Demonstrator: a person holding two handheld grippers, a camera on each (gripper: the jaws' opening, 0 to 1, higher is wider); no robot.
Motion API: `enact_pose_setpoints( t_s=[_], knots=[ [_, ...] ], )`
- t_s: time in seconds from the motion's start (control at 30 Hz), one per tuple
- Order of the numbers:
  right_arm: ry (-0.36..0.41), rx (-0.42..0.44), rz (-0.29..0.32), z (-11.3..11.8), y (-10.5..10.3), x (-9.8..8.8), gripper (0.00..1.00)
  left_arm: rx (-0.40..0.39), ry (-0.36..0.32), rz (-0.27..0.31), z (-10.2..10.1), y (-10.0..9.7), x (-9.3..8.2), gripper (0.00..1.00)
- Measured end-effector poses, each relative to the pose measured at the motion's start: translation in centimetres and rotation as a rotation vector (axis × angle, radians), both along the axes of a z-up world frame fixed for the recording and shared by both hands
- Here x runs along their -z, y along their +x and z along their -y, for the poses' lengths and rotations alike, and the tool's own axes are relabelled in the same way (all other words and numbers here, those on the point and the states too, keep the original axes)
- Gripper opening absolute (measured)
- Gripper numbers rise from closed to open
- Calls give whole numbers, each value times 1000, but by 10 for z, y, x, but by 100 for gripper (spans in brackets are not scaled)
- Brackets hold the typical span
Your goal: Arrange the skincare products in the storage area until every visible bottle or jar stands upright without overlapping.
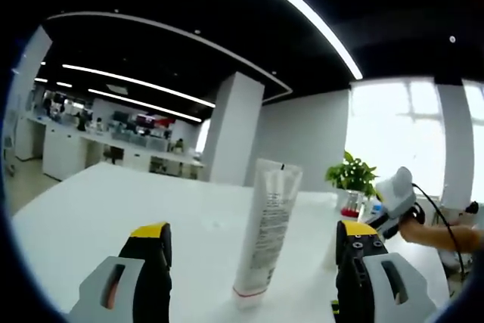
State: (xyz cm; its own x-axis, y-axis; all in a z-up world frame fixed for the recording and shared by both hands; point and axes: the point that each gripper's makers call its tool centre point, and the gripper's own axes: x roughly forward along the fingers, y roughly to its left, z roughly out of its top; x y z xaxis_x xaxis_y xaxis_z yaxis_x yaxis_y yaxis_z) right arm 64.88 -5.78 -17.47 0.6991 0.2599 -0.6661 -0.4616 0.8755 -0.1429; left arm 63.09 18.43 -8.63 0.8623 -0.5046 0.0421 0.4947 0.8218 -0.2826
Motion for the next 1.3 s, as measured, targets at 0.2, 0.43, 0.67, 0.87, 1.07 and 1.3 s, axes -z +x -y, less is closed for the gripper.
enact_pose_setpoints(
  t_s=[0.2, 0.43, 0.67, 0.87, 1.07, 1.3],
  knots=[
    [35, 44, -49, -25, 1, 0, 25, -5, -3, -5, -2, 2, 1, 92],
    [64, 28, -35, -54, -4, 4, 25, -5, -1, -9, -3, 5, 3, 92],
    [124, -10, -8, -78, -2, 6, 25, 0, 5, -15, 0, 6, 6, 92],
    [282, -275, 82, -113, -7, -1, 100, 0, 10, -26, 0, 7, 10, 92],
    [153, -451, 62, -93, -10, 15, 88, -5, -4, -30, -3, 8, 10, 92],
    [94, -500, 136, -73, 9, 19, 43, -4, 4, -39, -1, 8, 14, 92]
  ],
)
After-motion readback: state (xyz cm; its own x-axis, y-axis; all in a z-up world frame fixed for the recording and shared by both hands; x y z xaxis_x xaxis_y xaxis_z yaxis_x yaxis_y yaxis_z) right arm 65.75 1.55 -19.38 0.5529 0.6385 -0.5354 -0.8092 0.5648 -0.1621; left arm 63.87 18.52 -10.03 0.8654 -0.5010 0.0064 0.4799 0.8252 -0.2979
